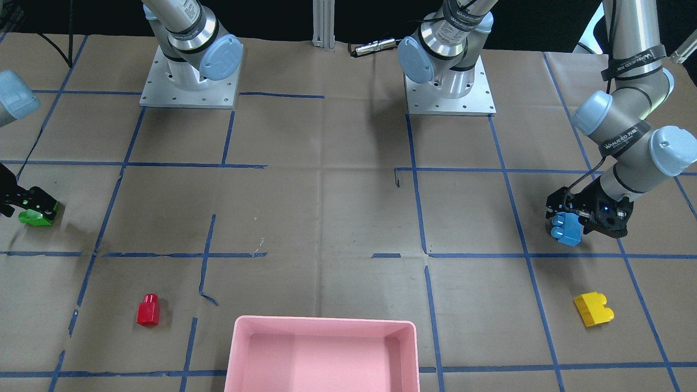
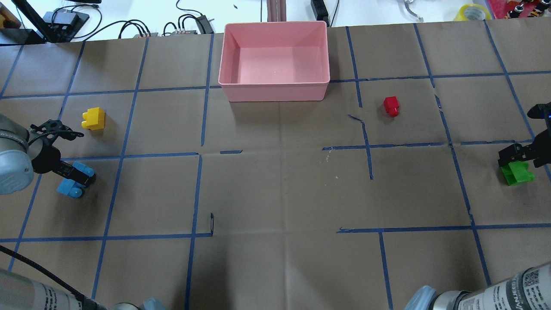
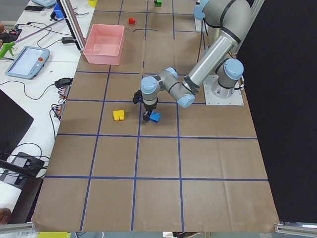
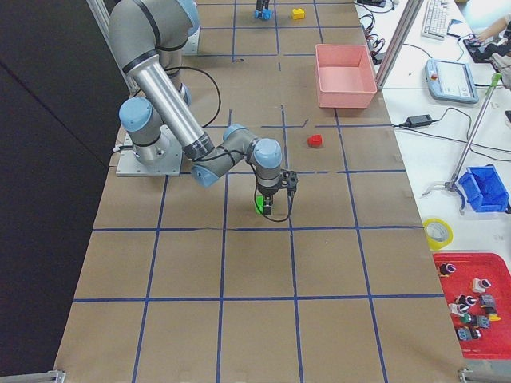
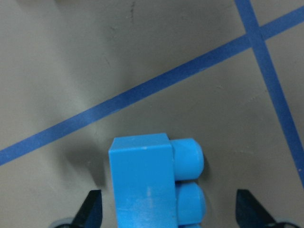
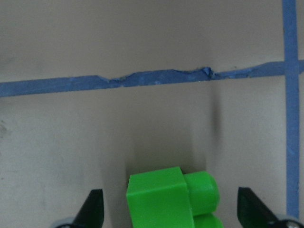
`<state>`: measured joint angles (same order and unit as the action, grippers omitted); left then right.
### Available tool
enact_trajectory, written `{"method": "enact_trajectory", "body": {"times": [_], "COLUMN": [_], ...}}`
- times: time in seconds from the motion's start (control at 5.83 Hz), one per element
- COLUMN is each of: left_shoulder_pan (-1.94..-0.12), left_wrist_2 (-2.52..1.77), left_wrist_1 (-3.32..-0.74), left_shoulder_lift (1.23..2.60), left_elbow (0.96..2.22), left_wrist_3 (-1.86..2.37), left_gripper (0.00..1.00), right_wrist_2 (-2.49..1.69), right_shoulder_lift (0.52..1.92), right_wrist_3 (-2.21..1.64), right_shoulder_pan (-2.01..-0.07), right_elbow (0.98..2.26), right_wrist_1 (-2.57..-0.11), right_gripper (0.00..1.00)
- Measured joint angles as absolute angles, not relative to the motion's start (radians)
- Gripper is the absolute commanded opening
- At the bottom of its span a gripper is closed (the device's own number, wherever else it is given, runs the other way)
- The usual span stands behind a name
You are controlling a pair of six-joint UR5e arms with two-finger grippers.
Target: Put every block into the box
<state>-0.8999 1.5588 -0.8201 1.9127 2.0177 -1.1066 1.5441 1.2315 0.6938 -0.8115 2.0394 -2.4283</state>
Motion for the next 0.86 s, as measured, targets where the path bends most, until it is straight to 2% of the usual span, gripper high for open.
{"method": "enact_trajectory", "body": {"times": [0.17,0.34,0.86], "left_shoulder_pan": [-0.899,-0.899,-0.899], "left_wrist_2": [1.559,1.557,1.550], "left_wrist_1": [-0.802,-0.794,-0.790], "left_shoulder_lift": [1.916,1.917,1.918], "left_elbow": [2.019,2.020,2.020], "left_wrist_3": [-1.107,-1.107,-1.125], "left_gripper": [0.98,0.92,0.56], "right_wrist_2": [1.544,1.544,1.546], "right_shoulder_lift": [1.229,1.228,1.226], "right_wrist_3": [0.712,0.720,0.724], "right_shoulder_pan": [-0.811,-0.810,-0.799], "right_elbow": [2.040,2.039,2.038], "right_wrist_1": [-2.425,-2.421,-2.420], "right_gripper": [0.99,0.99,0.99]}}
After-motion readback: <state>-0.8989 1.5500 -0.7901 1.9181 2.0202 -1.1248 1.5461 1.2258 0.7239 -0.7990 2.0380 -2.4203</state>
